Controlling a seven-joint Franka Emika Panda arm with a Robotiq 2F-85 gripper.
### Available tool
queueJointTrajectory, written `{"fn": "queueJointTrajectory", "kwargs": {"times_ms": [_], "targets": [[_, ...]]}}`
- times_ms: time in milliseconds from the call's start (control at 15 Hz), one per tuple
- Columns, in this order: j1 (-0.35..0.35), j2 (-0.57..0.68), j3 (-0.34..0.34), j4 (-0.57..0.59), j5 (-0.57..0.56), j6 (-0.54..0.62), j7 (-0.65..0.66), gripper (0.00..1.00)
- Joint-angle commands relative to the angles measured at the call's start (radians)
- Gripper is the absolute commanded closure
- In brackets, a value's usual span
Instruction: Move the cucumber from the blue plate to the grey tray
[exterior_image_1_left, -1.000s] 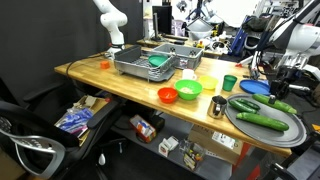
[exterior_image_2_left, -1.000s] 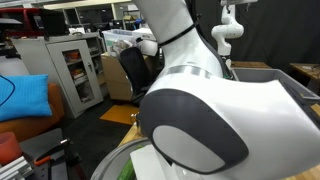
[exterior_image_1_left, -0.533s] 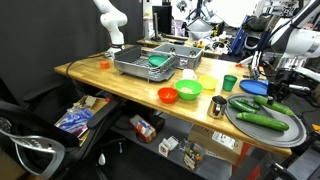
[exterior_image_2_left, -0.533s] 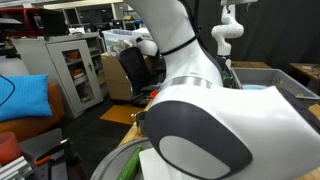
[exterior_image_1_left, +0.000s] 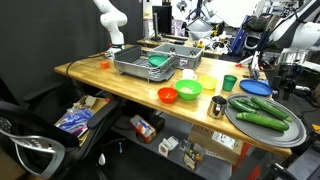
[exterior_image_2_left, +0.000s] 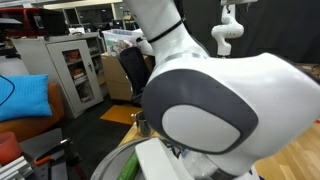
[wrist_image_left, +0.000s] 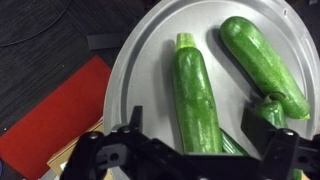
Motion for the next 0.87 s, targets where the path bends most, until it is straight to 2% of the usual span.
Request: {"fn": "queueJointTrajectory", "kwargs": {"times_ms": [0,133,200,400,800], "targets": [[0.029,-0.107,-0.019,-0.076,-0.053,0.028,0.000,0.00],[0.025,-0.164,-0.010,-0.091,-0.038,-0.018,-0.023,0.00],[0.029,-0.105,-0.014,-0.046,-0.030,-0.008,-0.006,0.00],[0.039,-0.159,-0.020,-0.078,-0.029,-0.020,-0.011,0.00],[0.038,-0.156,-0.020,-0.082,-0.029,-0.020,-0.013,0.00]]}}
